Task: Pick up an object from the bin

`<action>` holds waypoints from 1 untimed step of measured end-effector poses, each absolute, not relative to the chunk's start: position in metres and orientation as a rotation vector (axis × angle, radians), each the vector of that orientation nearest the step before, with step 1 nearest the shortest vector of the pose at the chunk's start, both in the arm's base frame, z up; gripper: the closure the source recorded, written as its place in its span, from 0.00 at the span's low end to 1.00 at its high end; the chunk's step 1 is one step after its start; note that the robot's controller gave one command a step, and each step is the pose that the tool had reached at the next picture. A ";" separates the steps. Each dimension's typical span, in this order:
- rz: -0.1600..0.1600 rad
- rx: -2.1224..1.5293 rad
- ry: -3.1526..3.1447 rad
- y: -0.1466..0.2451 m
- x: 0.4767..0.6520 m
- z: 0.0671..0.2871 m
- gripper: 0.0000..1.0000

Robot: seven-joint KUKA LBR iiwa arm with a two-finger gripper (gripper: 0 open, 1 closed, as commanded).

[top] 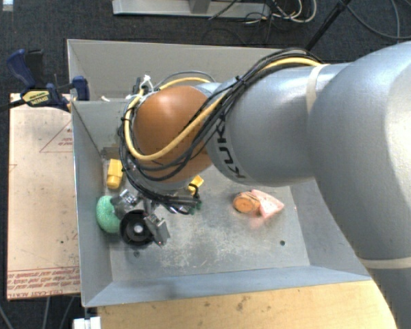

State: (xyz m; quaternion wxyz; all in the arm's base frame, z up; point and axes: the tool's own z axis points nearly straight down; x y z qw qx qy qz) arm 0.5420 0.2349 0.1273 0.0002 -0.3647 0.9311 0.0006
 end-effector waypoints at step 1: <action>0.002 -1.108 2.938 0.245 0.577 0.203 1.00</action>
Offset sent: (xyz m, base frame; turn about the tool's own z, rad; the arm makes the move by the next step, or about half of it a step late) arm -0.0020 0.0119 0.1236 0.0089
